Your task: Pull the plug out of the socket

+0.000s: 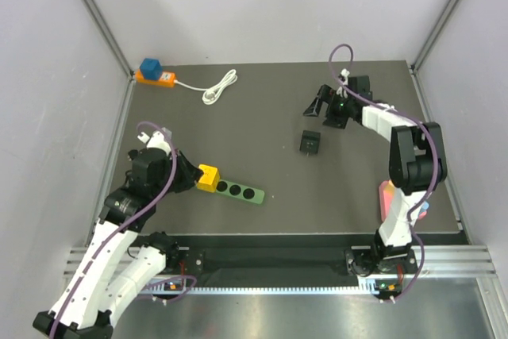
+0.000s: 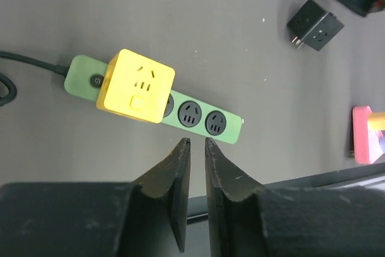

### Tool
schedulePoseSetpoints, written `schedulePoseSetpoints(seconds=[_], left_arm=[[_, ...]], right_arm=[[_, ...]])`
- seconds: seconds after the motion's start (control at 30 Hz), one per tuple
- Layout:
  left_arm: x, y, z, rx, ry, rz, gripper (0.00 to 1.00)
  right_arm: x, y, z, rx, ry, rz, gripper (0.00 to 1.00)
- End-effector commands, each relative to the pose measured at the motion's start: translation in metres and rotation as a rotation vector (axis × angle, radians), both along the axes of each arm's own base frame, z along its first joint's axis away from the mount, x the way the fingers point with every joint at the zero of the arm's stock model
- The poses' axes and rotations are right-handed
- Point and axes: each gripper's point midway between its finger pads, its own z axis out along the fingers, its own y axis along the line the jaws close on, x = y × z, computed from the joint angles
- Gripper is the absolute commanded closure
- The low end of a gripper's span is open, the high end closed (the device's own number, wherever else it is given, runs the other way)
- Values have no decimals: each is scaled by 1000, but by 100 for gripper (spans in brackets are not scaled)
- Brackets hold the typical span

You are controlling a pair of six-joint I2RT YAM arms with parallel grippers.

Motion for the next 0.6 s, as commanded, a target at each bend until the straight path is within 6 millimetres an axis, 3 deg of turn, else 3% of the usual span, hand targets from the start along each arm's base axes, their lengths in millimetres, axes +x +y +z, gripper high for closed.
schedulePoseSetpoints(seconds=[0.0, 0.03, 0.07, 0.1, 0.17, 0.2, 0.23, 0.27, 0.33, 0.37, 0.43, 0.5, 0.57], left_arm=[[2, -5, -3, -25, 8, -1, 78], [2, -3, -6, -21, 13, 7, 78], [1, -2, -7, -20, 16, 15, 78], [2, -2, -8, -24, 19, 21, 77], [5, 6, -12, -4, 22, 70, 77], [6, 8, -13, -7, 27, 91, 77], [8, 13, -15, 6, 27, 125, 77], [10, 17, -17, 6, 39, 159, 77], [12, 27, -21, 38, 50, 221, 78], [14, 31, -24, 52, 67, 249, 79], [17, 44, -26, 100, 78, 320, 83], [22, 50, -33, 133, 104, 359, 88], [27, 54, -39, 156, 134, 390, 94]], right_arm=[[5, -35, 46, -220, -158, -31, 0], [-1, -31, 65, -261, -214, -25, 0], [-4, -38, 66, -361, -244, -31, 0], [-17, -25, 78, -400, -288, 4, 0], [-27, -22, 87, -499, -348, 13, 0], [-45, -7, 93, -491, -387, 53, 0], [-44, -2, 104, -493, -459, 39, 0], [-60, 3, 88, -488, -460, 70, 0], [-74, 31, 127, -386, -659, 107, 0], [-92, 41, 110, -352, -671, 171, 0], [-116, 71, 142, -228, -836, 247, 0], [-148, 102, 141, -133, -867, 393, 0], [-166, 125, 144, -86, -896, 492, 0]])
